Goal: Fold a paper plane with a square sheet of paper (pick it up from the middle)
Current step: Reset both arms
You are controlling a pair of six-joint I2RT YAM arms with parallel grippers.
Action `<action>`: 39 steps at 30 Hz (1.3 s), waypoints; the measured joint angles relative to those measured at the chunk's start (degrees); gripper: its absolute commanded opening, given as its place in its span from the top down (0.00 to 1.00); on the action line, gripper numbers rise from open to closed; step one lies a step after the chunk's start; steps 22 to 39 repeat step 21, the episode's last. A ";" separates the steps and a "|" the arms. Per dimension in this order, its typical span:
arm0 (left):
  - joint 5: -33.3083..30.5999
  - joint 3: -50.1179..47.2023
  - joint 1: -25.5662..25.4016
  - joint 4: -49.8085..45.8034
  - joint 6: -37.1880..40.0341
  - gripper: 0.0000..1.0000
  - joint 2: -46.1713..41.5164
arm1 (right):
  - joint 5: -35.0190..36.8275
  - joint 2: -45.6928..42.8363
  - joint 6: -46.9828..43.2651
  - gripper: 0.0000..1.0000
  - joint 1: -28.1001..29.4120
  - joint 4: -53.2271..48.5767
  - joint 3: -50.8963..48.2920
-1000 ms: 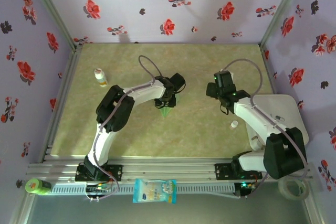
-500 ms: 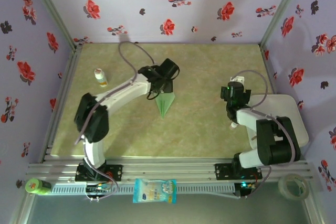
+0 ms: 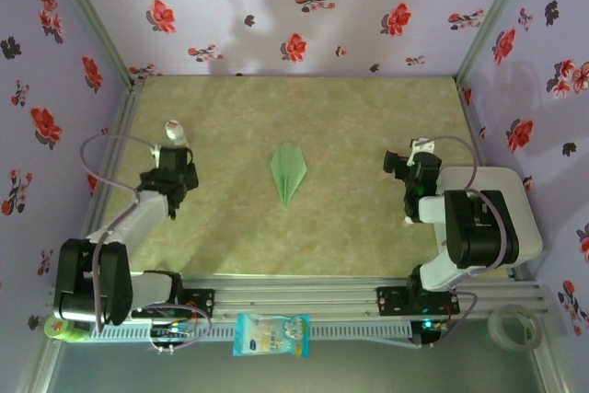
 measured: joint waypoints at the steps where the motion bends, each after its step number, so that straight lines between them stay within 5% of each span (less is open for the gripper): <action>1: 0.42 -3.63 0.90 6.16 2.38 0.06 0.35 | -0.02 0.00 0.02 0.01 0.00 0.07 -0.02; 14: 16.98 -12.57 5.92 52.48 13.66 0.01 15.52 | -0.02 0.00 0.00 0.01 0.00 1.33 -0.07; 39: 16.06 -11.34 7.15 53.33 11.89 0.00 17.46 | -0.02 0.00 0.00 0.01 0.00 1.31 -0.07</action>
